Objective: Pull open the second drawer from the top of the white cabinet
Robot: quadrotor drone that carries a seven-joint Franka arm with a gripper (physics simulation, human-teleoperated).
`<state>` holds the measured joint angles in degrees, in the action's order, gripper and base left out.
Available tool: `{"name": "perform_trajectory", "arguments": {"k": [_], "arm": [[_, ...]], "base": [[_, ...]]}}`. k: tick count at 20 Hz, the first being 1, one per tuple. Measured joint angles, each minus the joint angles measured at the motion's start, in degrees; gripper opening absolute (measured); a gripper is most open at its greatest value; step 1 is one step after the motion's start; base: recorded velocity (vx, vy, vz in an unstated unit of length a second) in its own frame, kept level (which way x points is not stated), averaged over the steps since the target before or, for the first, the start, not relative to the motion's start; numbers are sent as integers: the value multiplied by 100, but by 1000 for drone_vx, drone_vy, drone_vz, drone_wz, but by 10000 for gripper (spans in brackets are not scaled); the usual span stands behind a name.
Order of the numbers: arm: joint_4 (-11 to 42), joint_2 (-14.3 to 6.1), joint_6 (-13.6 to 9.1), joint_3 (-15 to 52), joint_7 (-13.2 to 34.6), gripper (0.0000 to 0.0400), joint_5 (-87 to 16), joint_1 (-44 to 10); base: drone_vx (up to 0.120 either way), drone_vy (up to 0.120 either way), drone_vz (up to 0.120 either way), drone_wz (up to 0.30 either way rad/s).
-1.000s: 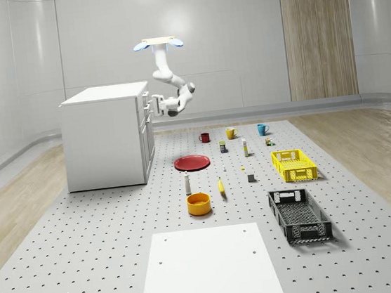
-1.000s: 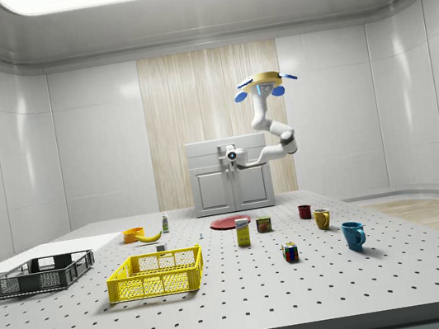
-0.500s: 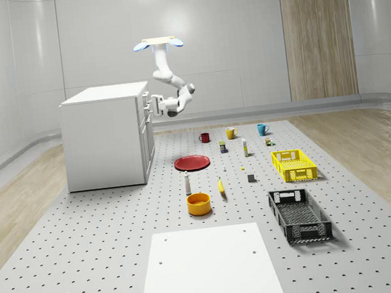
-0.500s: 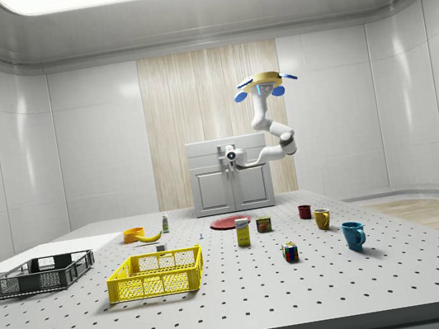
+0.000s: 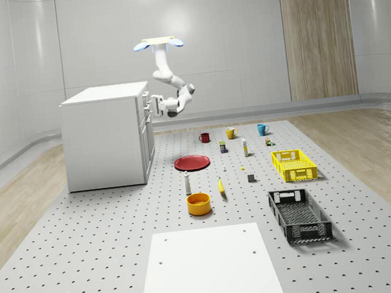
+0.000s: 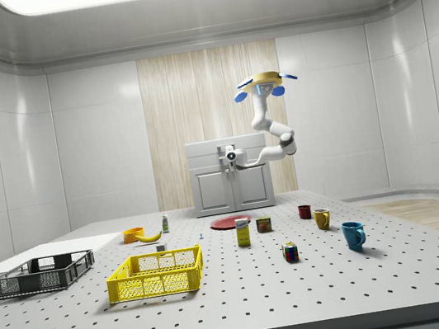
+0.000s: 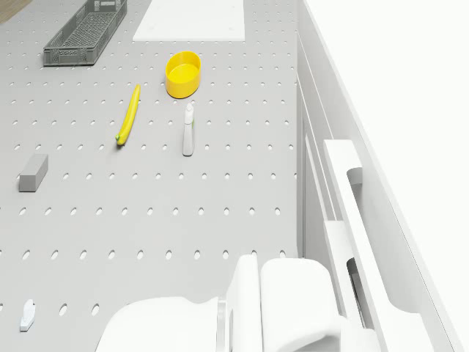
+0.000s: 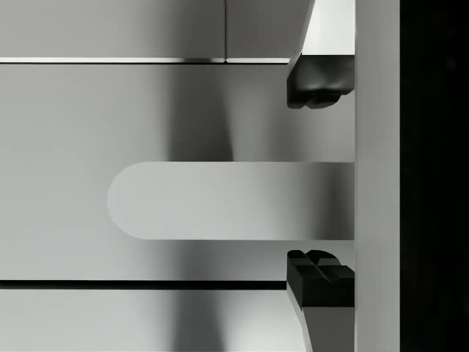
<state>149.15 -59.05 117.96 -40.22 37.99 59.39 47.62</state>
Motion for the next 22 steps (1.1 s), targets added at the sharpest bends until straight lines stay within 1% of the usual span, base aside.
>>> {"name": "perform_trajectory", "arguments": {"k": [2,3,4,5,7,10,11,15,16,17,18,21,22], "arm": [[-4,9,-10,7,-3,180,10,-11],[-5,13,-15,10,0,167,10,-16],[-11,-1,-10,15,54,170,-33,-12],[-55,-87,18,50,395,218,-218,15],[-39,-84,46,23,242,193,-225,44],[-23,-74,63,-3,208,172,-206,66],[-49,-129,75,14,506,207,-305,81],[-39,-165,38,-91,319,175,-375,82],[-10,-115,18,-140,5,162,-310,70],[-14,-79,-30,-135,-51,148,-252,27],[-19,-79,-48,-133,-28,138,-241,12],[-38,-103,-104,-160,171,144,-304,-24],[-45,-111,-126,-173,170,145,-329,-37]], "base": [[0,0,0,0],[0,0,0,0],[0,0,0,0],[0,0,0,0],[0,0,0,0],[0,0,0,0],[0,0,0,0],[0,0,0,0],[0,0,0,0],[0,0,0,0],[0,0,0,0],[0,0,0,0],[0,0,0,0]]}}
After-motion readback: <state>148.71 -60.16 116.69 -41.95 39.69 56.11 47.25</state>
